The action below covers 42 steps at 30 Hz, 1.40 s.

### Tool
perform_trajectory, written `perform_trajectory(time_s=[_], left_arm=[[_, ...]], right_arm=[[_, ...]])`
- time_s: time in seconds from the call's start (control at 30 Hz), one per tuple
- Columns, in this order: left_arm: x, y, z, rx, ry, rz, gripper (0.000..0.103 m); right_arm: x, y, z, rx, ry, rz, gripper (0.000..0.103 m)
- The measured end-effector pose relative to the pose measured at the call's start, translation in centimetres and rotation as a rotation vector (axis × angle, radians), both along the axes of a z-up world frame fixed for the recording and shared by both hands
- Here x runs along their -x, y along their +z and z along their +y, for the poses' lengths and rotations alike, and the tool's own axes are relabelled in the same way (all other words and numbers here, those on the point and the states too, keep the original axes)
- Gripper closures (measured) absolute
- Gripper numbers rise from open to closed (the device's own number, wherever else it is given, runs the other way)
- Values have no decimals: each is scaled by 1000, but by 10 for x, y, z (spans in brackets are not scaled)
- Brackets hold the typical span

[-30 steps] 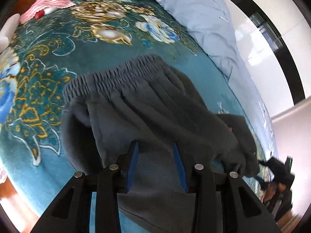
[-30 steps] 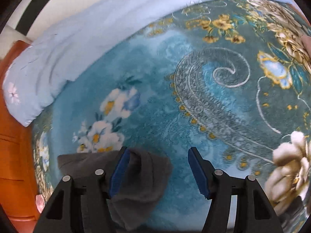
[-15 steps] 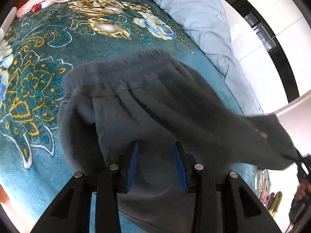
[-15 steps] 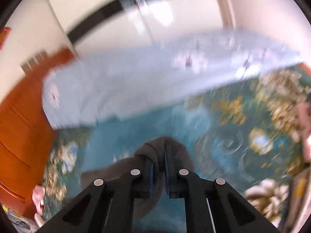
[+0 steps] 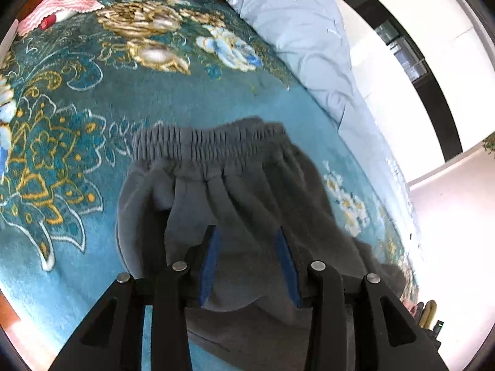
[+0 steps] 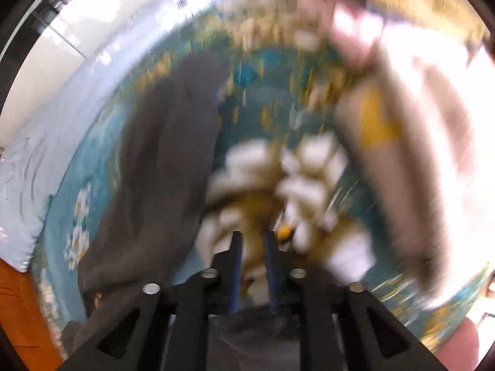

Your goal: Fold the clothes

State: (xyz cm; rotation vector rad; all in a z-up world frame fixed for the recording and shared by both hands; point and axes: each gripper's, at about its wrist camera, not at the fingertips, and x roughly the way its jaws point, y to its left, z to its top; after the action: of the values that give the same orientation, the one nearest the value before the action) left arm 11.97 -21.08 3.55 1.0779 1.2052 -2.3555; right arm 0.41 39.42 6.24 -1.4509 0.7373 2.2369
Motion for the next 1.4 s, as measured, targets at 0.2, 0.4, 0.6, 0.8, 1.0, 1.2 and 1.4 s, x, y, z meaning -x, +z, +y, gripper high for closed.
perform_trajectory(time_s=[0.2,0.4,0.6,0.8,1.0,1.2,1.4], left_arm=[[10,4,-7,-9,14,26,59],[7,-4,-2,12,-23,6,58],[-1,-10,-13,-7,-3,12,58],[-5,-23,-19,-42,6,-10,57],[-3,-28,-18,-52,1,-15,57],[-3,-29,-17,-57,-6,-16,57],[-4,-26,-18,-55,-1,5,57]], right_arm=[[65,35,-91,26,403,88,40],[111,1,-250,-102,866,-23,38],[118,-33,-322,-343,1169,-89,34],[118,-58,-344,-402,1305,-153,31],[113,-66,-334,-337,1310,-215,51],[102,-51,-330,-446,1298,-199,93],[125,30,-289,-461,967,90,95]])
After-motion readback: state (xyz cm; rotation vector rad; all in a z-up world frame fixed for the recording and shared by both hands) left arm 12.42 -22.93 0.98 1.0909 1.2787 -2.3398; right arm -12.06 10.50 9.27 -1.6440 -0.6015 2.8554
